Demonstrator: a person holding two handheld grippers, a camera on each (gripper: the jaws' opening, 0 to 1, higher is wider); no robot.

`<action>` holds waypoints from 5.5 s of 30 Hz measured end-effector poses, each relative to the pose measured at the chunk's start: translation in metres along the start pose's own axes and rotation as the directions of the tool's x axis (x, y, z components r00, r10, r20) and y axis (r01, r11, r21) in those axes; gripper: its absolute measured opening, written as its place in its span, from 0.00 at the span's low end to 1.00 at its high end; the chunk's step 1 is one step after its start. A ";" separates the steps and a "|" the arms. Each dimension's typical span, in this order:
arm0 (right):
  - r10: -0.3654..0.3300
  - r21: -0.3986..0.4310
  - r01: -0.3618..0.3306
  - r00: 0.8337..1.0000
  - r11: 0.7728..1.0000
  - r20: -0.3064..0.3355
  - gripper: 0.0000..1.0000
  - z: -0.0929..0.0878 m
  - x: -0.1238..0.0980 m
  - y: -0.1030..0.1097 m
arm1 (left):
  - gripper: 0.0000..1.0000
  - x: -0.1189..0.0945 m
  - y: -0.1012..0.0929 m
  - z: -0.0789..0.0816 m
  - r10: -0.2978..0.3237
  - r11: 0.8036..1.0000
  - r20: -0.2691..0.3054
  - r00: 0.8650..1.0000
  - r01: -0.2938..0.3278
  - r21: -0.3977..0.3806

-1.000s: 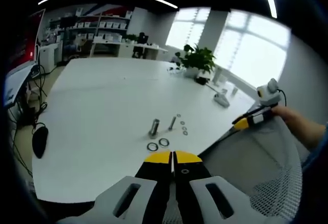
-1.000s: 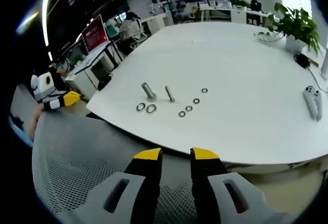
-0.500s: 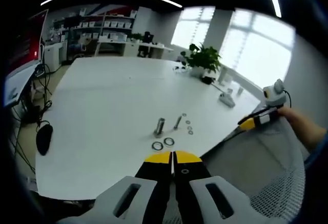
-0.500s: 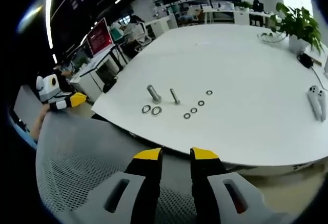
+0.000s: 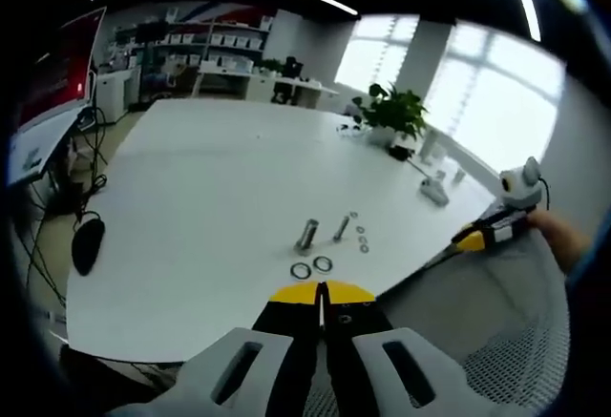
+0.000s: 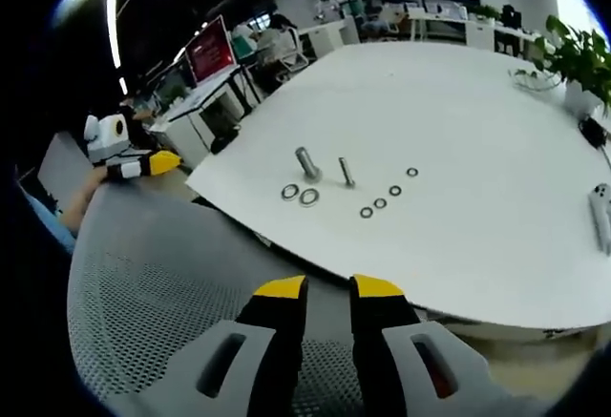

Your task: Place the washer onto the threaded stud by aligning its center hole with the stud, sliding it down to the base, and recovering from edge contact or off-axis alignment until the washer reaches the visible bottom stop.

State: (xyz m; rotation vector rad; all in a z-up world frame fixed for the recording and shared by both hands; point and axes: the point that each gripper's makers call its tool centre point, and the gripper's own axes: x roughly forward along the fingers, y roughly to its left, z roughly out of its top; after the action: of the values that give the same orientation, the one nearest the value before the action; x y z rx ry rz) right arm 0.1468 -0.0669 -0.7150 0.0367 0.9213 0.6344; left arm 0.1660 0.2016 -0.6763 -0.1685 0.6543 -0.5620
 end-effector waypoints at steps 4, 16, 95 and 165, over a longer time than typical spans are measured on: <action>0.012 -0.050 -0.012 1.000 0.999 -0.011 0.20 0.000 0.001 0.003 | 0.00 0.002 0.003 -0.009 0.029 1.000 -0.053 0.998 -0.029 -0.003; 0.076 -0.110 -0.078 0.997 0.991 -0.018 0.20 0.001 0.002 0.011 | 0.03 0.007 -0.010 0.003 -0.044 0.995 -0.038 0.998 0.048 0.092; 0.123 -0.073 -0.124 0.992 0.990 -0.016 0.23 0.001 0.002 0.015 | 0.26 0.191 0.021 -0.069 0.133 0.611 -0.717 0.685 0.512 0.603; 0.117 -0.080 -0.119 0.993 0.990 -0.029 0.22 0.000 0.003 0.014 | 0.19 0.178 -0.001 0.020 0.089 0.529 -0.403 0.911 0.300 0.794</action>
State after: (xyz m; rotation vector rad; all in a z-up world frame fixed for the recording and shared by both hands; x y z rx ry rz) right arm 0.1408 -0.0540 -0.7130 0.0104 0.9208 0.7838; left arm 0.2934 0.1036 -0.7544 0.8841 0.6968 -1.0058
